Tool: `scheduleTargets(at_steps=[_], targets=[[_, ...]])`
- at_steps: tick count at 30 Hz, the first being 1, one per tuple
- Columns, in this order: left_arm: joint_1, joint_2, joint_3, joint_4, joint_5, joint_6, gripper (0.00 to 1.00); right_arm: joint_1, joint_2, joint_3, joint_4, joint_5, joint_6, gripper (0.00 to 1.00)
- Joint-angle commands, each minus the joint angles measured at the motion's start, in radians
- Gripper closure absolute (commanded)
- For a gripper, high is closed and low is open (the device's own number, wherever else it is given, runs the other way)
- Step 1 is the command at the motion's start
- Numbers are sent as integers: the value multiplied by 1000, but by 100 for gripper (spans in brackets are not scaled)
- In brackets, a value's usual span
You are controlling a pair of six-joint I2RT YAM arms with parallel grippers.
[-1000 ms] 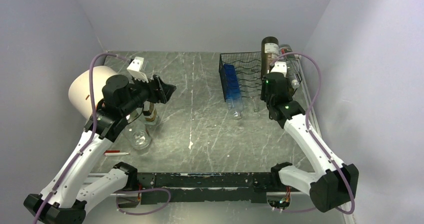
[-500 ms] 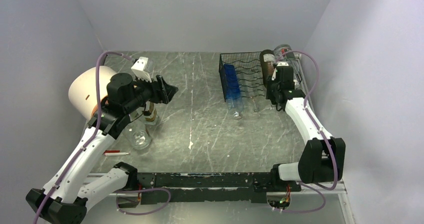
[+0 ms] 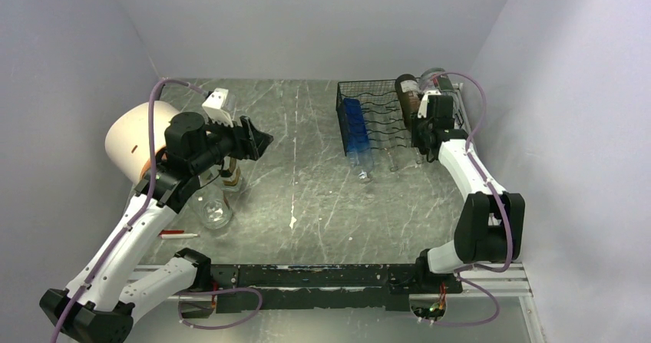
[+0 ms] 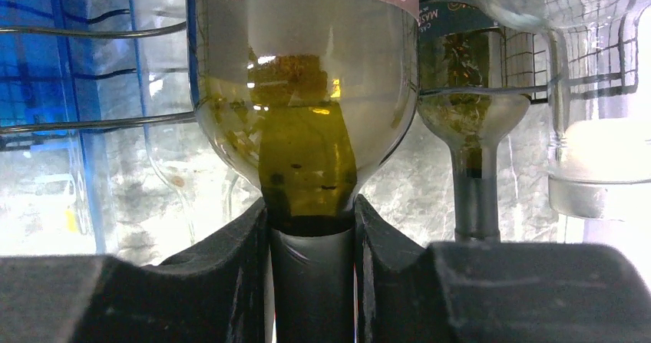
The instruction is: Put the wine bottle on the wine rack
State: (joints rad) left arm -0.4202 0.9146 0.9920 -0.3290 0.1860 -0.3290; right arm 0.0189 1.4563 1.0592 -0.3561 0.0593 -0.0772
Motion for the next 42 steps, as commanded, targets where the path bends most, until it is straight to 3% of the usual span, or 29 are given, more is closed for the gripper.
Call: scheduleTargets(at_steps=[1, 5, 11, 18, 26, 34, 42], targets=[[6, 5, 44, 2, 23, 8, 26, -8, 5, 51, 116, 27, -24, 79], [6, 14, 57, 0, 30, 5, 25, -8, 1, 45, 109, 51, -13, 53], [6, 26, 81, -14, 27, 31, 23, -8, -26, 84, 20, 99, 35, 35], [6, 34, 137, -34, -67, 79, 21, -7, -119, 135, -70, 19, 98, 32], [6, 4, 263, -97, -151, 132, 19, 48, -274, 71, 24, -272, 234, 31], [6, -56, 325, -175, -299, 153, 17, 403, -234, 33, 251, -220, 293, 30], [6, -151, 398, -167, -352, 244, 13, 776, -71, 38, 635, -143, 329, 31]])
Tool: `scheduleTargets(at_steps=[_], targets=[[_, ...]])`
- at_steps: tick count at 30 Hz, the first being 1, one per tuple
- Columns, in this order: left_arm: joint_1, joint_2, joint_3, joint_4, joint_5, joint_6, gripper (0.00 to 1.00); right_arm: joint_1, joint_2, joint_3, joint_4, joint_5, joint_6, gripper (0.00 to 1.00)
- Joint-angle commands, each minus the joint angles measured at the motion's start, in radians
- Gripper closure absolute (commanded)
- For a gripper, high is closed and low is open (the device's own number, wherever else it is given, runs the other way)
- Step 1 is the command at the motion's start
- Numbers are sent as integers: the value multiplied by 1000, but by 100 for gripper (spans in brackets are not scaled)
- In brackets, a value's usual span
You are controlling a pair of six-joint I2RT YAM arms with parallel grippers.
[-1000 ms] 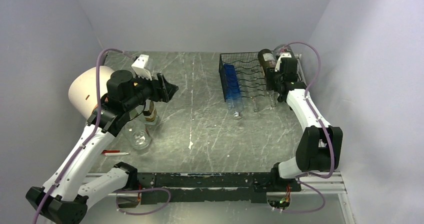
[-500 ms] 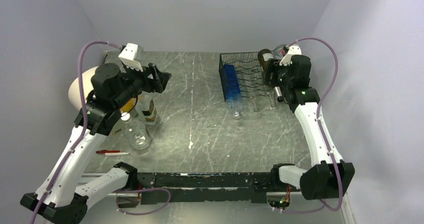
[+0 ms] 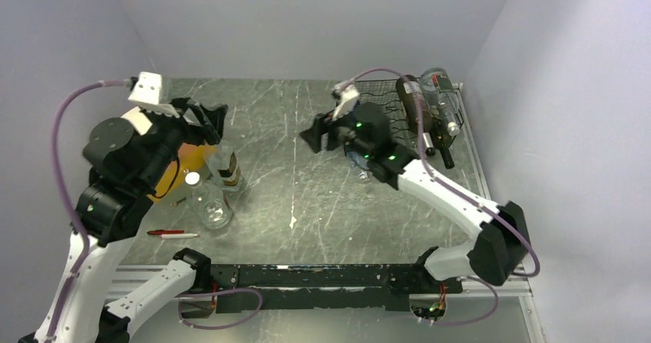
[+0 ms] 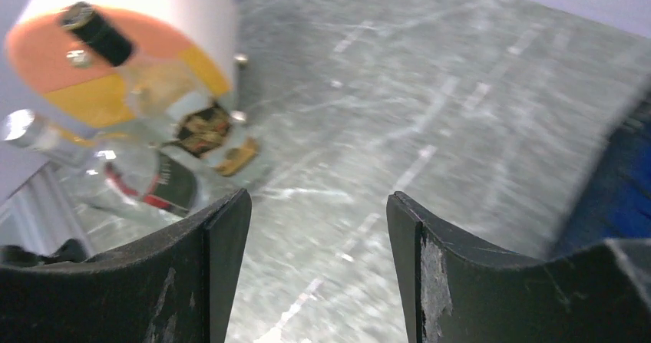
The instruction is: Put the wine bottle on the wine rack
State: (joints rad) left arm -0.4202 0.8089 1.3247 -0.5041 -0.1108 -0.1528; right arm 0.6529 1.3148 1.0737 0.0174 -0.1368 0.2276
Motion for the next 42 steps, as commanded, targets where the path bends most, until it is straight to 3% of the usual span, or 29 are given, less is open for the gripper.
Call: scheduleTargets(at_steps=[1, 5, 9, 12, 20, 34, 42], targets=[[6, -52, 76, 10, -54, 77, 13, 195, 105, 45, 297, 72, 14, 31], [6, -83, 89, 19, -63, 97, 12, 309, 245, 140, 369, 87, 10, 31], [6, -122, 36, 72, -108, 105, 10, 394, 368, 277, 349, 199, 17, 29], [6, -137, 14, 105, -140, 103, 9, 412, 456, 356, 329, 268, 51, 28], [7, -143, 12, 110, -152, 96, 8, 448, 629, 576, 228, 216, -18, 28], [6, -114, 41, 58, -152, 72, 7, 471, 760, 646, 353, 278, -89, 40], [6, -110, 43, 51, -141, 59, 8, 472, 781, 653, 391, 260, -158, 56]])
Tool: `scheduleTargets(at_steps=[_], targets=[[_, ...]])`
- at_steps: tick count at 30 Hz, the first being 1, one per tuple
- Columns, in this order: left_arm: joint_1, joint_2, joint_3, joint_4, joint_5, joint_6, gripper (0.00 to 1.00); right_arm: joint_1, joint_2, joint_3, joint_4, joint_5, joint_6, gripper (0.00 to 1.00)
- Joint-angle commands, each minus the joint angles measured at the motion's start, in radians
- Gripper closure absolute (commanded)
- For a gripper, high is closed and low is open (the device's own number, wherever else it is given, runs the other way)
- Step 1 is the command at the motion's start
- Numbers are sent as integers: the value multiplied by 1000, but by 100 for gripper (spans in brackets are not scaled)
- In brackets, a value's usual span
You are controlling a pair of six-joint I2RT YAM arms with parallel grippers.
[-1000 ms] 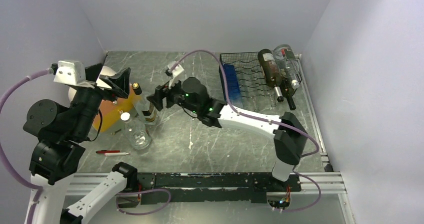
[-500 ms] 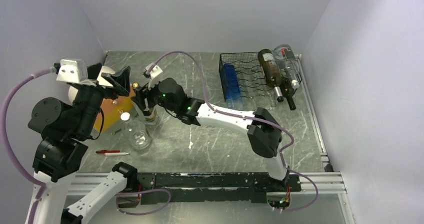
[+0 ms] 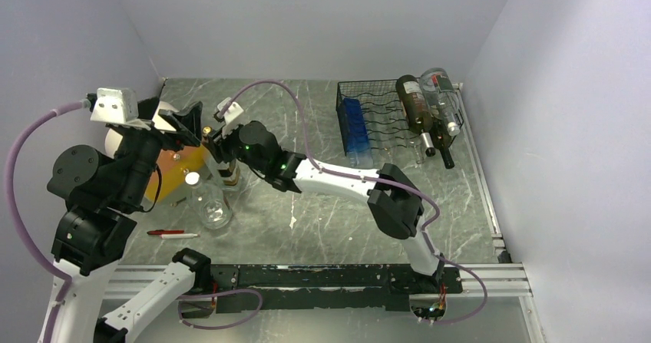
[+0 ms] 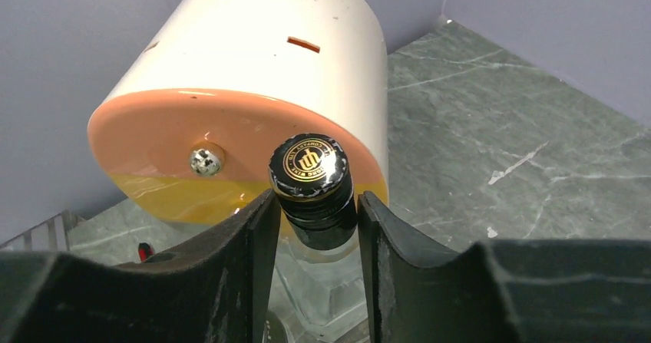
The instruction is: Put the wine bottle on the wine rack
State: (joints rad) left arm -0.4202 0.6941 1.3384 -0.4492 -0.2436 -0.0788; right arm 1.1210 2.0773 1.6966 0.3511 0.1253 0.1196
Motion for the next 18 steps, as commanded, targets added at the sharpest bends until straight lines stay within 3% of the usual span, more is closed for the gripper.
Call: scheduleTargets(at_steps=[1, 8, 11, 18], targets=[[7, 4, 28, -4, -7, -15, 8, 5, 17, 28, 60, -10, -55, 58], [6, 9, 18, -1, 15, -20, 8, 10, -36, -13, 80, 18, -80, 91], [6, 1, -4, 10, 34, -16, 8, 10, -118, -73, 104, 71, -98, 96], [6, -1, -98, 52, 88, -32, 8, 10, -336, -285, 146, 198, -114, 99]])
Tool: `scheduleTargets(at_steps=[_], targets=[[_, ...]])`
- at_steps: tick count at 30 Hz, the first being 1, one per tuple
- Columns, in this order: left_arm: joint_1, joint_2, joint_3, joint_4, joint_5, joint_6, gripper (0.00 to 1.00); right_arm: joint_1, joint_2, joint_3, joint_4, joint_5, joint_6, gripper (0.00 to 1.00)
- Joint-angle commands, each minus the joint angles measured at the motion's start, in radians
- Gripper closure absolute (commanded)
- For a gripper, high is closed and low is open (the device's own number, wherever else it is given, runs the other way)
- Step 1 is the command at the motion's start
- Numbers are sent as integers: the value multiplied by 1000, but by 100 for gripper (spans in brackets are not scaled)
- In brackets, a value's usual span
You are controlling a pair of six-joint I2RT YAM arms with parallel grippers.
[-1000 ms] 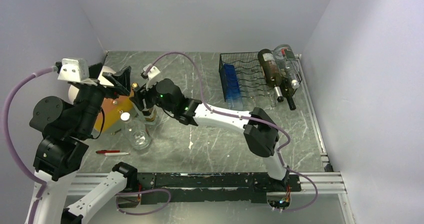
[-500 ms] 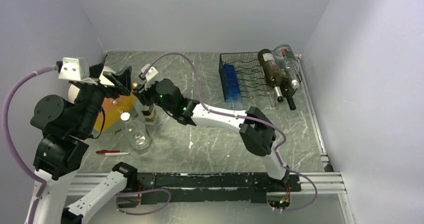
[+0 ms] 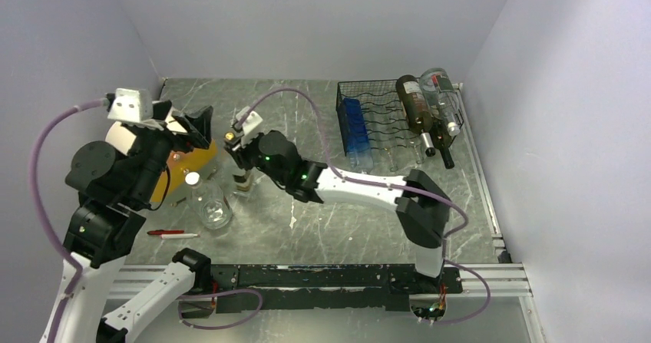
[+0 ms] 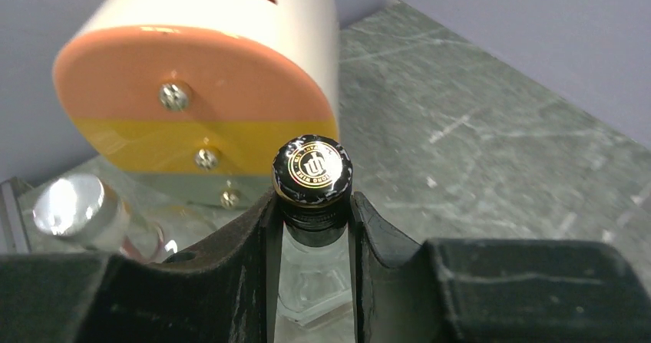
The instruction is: Put the wine bottle on the wine rack
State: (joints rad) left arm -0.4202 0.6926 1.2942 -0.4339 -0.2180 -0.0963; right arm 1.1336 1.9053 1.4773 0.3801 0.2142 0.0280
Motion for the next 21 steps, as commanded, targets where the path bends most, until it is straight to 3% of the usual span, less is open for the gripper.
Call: scheduleTargets(at_steps=[1, 9, 14, 19, 21], targets=[[6, 2, -74, 46, 78, -18, 8, -2, -194, -90, 114, 127, -24, 99], [6, 37, -281, 174, 218, -67, 11, -4, -407, -248, 31, 293, 3, 100], [6, 23, -464, 341, 546, -5, 7, -6, -495, -300, -44, 396, 61, 100], [7, 19, -598, 494, 636, -86, 4, -6, -556, -330, -93, 470, 125, 100], [6, 48, -634, 548, 777, -64, 2, -14, -574, -329, -121, 486, 161, 100]])
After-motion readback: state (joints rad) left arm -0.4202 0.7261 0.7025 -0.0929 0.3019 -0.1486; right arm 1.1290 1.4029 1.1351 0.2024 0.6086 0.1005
